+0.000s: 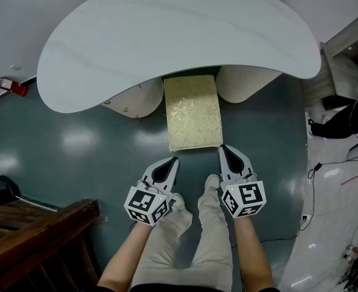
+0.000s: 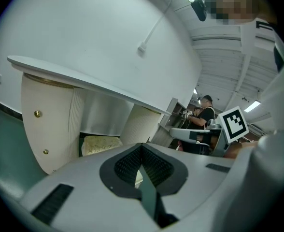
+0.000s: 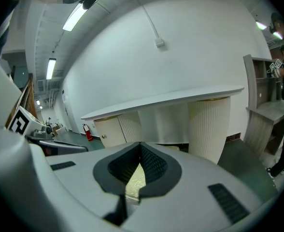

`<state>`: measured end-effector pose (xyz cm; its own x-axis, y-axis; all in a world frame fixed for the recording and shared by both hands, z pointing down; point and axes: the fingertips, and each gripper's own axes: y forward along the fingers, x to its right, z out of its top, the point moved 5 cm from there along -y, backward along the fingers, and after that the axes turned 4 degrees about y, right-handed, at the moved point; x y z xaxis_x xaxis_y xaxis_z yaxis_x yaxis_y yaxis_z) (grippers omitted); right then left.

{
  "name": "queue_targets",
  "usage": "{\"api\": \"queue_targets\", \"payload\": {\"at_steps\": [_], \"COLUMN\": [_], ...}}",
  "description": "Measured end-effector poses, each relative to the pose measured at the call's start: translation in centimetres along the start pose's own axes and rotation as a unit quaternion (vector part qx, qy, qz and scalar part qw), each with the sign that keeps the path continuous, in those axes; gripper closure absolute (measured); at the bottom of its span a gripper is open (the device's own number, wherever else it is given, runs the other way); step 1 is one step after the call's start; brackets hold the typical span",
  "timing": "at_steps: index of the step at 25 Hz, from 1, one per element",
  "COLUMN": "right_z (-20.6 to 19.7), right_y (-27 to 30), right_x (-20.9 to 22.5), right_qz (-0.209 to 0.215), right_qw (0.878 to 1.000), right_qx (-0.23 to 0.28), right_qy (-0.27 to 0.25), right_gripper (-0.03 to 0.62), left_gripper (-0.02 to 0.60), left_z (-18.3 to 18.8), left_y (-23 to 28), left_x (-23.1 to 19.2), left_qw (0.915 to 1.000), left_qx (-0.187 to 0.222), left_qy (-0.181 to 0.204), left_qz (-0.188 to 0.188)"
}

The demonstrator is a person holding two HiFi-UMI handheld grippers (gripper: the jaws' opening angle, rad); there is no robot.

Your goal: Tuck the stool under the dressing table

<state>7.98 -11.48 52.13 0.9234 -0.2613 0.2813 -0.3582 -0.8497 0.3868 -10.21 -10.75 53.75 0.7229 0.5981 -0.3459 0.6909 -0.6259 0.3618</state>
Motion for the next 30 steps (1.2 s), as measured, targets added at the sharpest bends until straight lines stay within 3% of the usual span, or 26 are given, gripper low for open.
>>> {"api": "queue_targets", "payload": {"at_steps": [20, 30], "right_z": [-6.2, -10.7], "right_y": [4.2, 6.0], "right_x": [1.9, 1.9], "right_qz": [0.012, 0.032], "right_qw": [1.0, 0.997], "right_qx": [-0.027, -0.068], "right_qy": [0.011, 0.003], "right_gripper": [0.586, 0.586], "left_gripper": [0.574, 0.574], "left_z": [-5.3, -8.5], "left_y": [4.9, 6.5], "left_x": [-2.4, -3.1], "left_qw": [0.9996, 0.9989], "left_qx": [-0.026, -0.046], "left_qy": [0.004, -0.001], "left_qz": [-0.006, -0.01]}}
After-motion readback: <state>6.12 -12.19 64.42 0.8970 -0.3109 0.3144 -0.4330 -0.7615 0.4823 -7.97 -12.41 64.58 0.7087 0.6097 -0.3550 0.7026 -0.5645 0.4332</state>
